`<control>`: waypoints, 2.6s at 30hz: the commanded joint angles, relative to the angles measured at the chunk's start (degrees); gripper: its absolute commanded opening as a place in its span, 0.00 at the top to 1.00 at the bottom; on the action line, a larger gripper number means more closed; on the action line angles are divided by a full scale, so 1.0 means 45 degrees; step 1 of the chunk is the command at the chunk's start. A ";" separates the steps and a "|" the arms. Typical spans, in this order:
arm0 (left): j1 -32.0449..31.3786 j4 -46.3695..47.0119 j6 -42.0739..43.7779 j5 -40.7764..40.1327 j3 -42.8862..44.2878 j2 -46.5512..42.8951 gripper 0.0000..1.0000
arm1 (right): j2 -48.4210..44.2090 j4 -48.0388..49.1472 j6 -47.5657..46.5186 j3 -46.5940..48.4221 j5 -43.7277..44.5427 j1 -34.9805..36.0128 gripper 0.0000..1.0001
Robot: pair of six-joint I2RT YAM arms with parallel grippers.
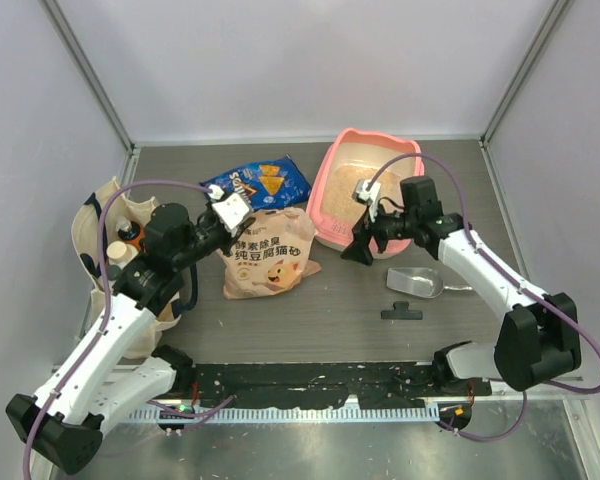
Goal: Fill the litter box with clean litter
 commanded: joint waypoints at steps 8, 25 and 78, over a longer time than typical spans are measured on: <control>0.0024 -0.0281 0.0488 0.0147 0.1997 -0.0061 1.00 | 0.1262 0.7091 0.1929 -0.0608 -0.0657 0.2383 0.15; 0.0043 -0.0536 0.0136 -0.0224 0.2153 0.0153 1.00 | 0.1577 0.6763 0.1580 -0.0824 0.0708 0.3558 0.18; 0.0043 -0.1199 -0.0196 -0.0048 0.2172 0.0056 1.00 | 0.3762 1.1916 0.7026 -0.0550 -0.0559 0.3968 0.46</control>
